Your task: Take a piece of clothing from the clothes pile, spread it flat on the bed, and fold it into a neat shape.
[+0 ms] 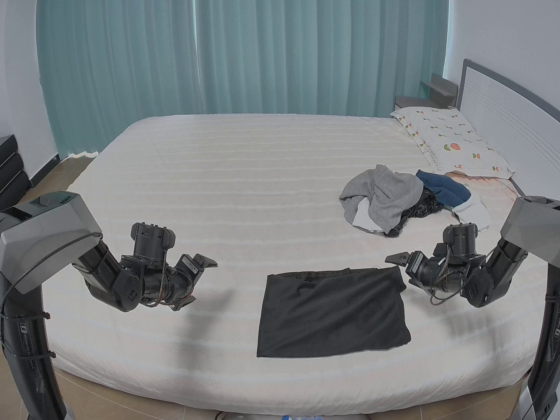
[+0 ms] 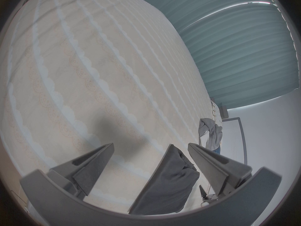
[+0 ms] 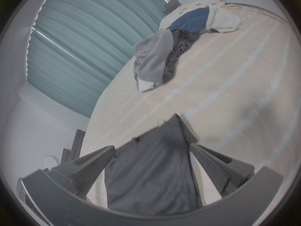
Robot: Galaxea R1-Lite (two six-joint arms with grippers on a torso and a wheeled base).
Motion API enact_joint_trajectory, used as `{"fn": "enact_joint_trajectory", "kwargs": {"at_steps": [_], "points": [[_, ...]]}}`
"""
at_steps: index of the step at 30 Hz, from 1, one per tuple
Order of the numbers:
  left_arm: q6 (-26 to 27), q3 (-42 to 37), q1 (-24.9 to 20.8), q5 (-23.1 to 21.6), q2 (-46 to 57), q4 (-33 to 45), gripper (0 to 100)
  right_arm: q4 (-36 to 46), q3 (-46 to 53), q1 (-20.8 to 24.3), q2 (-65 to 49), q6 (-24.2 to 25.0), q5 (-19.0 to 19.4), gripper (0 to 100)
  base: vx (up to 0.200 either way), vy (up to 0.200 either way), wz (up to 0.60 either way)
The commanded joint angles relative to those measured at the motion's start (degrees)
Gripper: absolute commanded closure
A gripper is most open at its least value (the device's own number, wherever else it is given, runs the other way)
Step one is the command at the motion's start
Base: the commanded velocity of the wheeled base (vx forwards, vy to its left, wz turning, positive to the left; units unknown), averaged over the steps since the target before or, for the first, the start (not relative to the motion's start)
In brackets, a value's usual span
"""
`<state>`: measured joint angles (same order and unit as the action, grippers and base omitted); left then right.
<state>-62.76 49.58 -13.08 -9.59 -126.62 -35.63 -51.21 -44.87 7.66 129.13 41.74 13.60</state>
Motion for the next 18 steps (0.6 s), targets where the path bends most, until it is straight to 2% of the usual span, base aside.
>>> {"fn": "enact_joint_trajectory", "kwargs": {"at_steps": [1, 2, 6, 11, 18], "points": [[0.0, 0.0, 0.0, 0.0, 0.0, 0.0, 0, -7.7, 17.7, 0.2, -5.0, -3.5, 1.2, 0, -0.2, 0.0, 0.0], [0.0, 0.0, 0.0, 0.0, 0.0, 0.0, 0, -7.7, 17.7, 0.2, -5.0, -3.5, 1.2, 0, -0.2, 0.0, 0.0], [0.0, -0.1, 0.0, 0.0, 0.0, 0.0, 0, -17.5, 24.1, 0.5, -0.9, -4.5, 2.8, 0, -0.2, 0.0, 0.0], [0.1, -0.2, -0.1, 0.0, 0.0, -0.1, 0, -22.5, 26.0, 1.3, 2.9, -5.0, 2.8, 0, 0.0, 0.0, 0.0], [0.1, -0.2, -0.1, 0.0, 0.0, -0.1, 0, -22.8, 24.3, 2.6, 5.0, -4.9, 2.7, 0, 0.0, 0.0, 0.0]]}}
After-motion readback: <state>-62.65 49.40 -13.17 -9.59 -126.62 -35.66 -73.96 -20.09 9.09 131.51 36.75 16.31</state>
